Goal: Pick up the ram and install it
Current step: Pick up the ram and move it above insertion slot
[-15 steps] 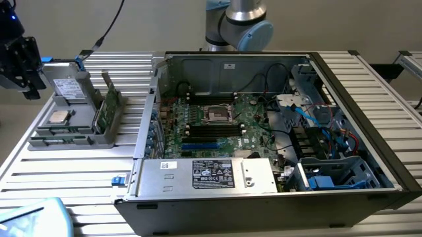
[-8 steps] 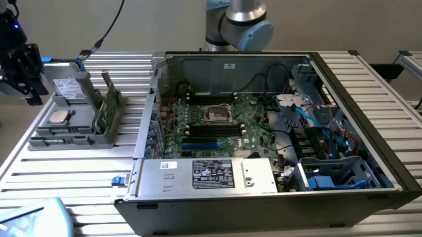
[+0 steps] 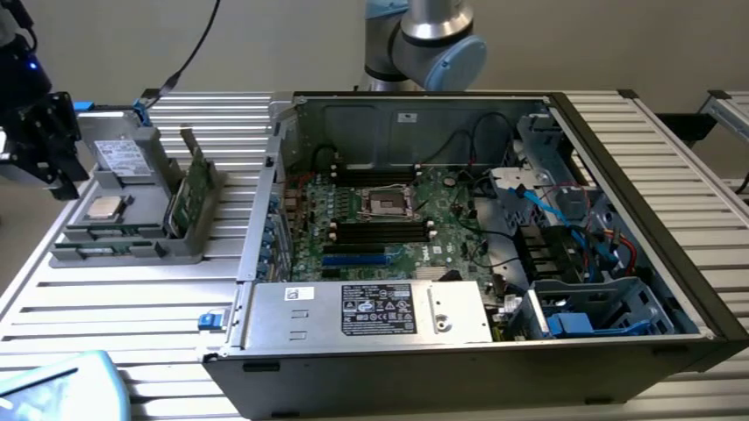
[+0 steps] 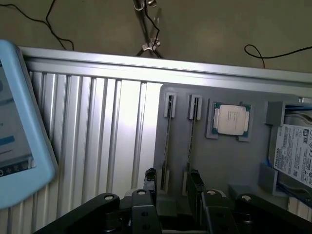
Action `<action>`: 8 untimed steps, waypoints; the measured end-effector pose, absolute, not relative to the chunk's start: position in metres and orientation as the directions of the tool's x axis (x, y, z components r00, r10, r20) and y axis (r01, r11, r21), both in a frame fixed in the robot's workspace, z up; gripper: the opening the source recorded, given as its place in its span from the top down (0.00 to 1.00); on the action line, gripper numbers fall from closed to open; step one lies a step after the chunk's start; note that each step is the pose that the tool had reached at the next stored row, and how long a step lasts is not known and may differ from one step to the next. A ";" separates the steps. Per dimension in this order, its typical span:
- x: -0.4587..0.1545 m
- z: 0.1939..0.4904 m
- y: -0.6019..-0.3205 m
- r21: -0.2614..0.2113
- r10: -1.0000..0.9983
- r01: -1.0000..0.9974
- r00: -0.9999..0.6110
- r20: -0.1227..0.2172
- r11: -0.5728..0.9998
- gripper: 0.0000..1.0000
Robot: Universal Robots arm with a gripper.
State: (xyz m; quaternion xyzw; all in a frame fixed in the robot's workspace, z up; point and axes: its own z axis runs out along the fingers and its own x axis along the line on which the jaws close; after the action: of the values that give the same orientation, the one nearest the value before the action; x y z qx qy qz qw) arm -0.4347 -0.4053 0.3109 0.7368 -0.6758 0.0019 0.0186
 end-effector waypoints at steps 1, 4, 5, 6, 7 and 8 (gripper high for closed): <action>-0.435 0.309 -0.407 0.025 -0.996 -0.996 0.085 0.026 -0.084 0.60; -0.434 0.305 -0.410 0.023 -0.997 -0.996 0.082 0.016 -0.082 0.60; -0.434 0.303 -0.412 0.023 -0.997 -0.996 0.081 0.013 -0.081 0.60; -0.434 0.302 -0.413 0.023 -0.997 -0.996 0.081 0.010 -0.081 0.60; -0.433 0.300 -0.415 0.023 -0.997 -0.996 0.081 0.007 -0.080 0.60; -0.433 0.299 -0.416 0.023 -0.997 -0.997 0.080 0.005 -0.080 0.60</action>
State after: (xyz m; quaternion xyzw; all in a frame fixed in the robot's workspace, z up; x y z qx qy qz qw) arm -0.4332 -0.4161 0.2987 0.7349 -0.6781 -0.0058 0.0100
